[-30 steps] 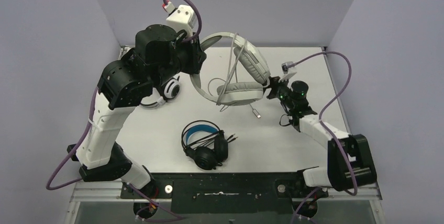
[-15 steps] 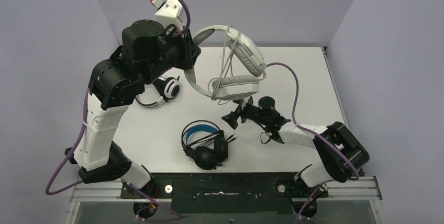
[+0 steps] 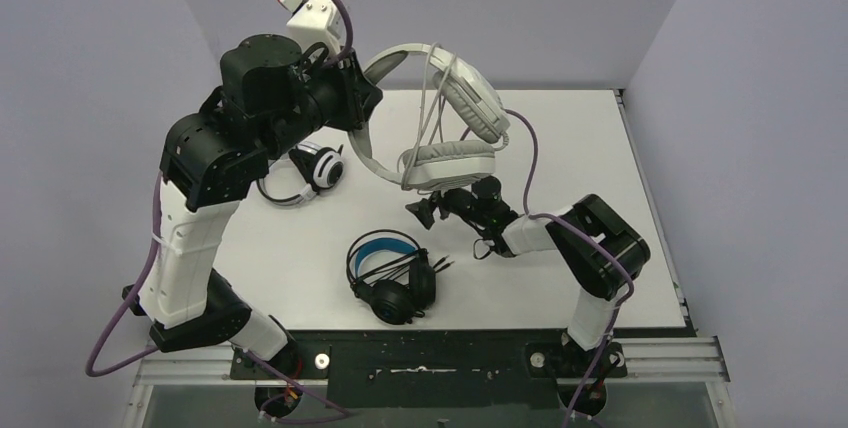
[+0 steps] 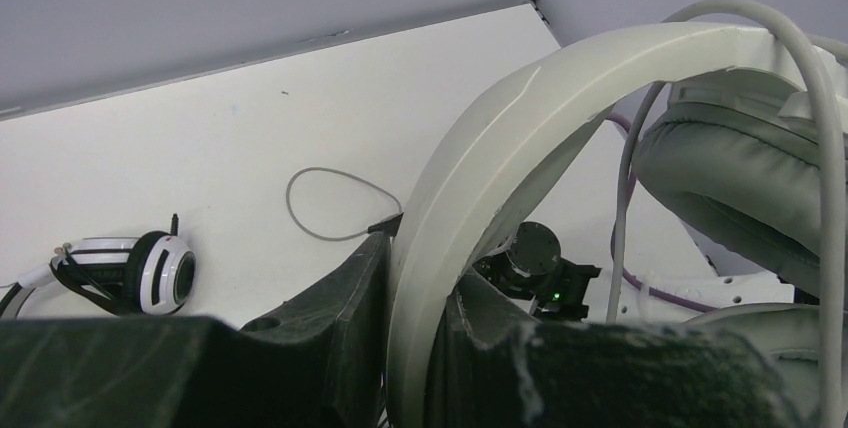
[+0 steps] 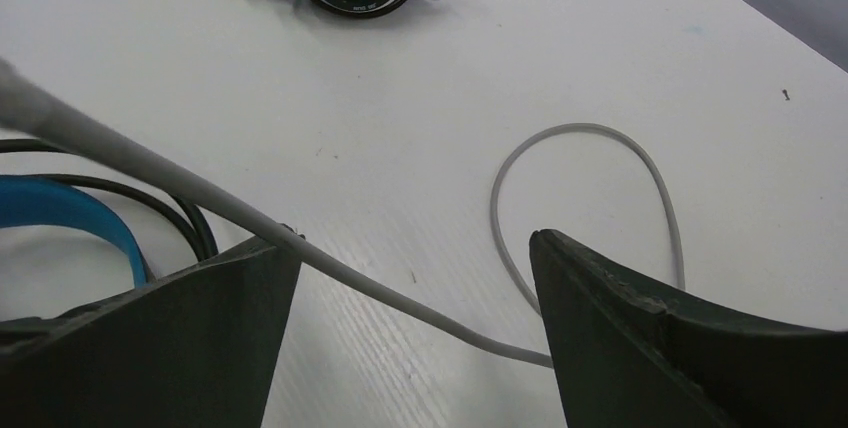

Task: Wrap the headphones
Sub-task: Wrap the headphones cable around the headphones.

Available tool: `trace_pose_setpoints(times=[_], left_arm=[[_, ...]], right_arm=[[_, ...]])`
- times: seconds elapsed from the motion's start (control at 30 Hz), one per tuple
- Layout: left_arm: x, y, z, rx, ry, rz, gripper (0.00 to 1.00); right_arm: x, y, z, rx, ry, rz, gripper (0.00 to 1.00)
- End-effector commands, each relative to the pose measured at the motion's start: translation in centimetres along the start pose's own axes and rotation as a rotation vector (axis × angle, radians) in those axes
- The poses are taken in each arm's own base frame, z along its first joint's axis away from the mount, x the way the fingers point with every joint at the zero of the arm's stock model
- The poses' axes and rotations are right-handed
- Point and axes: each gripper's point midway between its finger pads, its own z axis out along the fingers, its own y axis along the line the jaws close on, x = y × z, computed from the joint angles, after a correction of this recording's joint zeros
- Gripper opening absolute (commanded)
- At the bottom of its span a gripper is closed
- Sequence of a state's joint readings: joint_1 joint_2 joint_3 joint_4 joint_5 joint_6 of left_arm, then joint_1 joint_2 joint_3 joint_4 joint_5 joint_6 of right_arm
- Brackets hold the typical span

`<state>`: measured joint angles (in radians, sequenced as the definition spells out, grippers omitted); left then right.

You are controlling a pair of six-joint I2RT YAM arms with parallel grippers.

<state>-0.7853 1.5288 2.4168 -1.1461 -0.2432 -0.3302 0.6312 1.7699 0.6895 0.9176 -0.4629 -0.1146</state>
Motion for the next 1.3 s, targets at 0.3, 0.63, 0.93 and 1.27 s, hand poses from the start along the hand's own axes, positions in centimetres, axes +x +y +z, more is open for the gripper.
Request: trace_pose_setpoints(times=[0.3, 0.63, 0.93, 1.27], left_arm=[[-10.3, 3.3, 1.1, -0.006, -0.347, -0.26, 0.0], [-14.7, 9.7, 3.2, -0.258, -0.632, -0.382, 0.0], [-14.1, 14.6, 6.7, -0.505, -0.704, -0.316, 0.0], [-7.7, 15.4, 15.4, -0.616, -0.583, -0.285, 0.0]], right_arm=[[0.8, 1.5, -2.2, 0.061, 0.091, 0.332, 0.0], [1.2, 7.2, -9.5, 0.079, 0.327, 0.245, 0.0], [-3.3, 8.4, -14.6, 0.128, 0.327, 0.134, 0.0], [-10.4, 8.4, -16.8, 0.143, 0.243, 0.075, 0.0]])
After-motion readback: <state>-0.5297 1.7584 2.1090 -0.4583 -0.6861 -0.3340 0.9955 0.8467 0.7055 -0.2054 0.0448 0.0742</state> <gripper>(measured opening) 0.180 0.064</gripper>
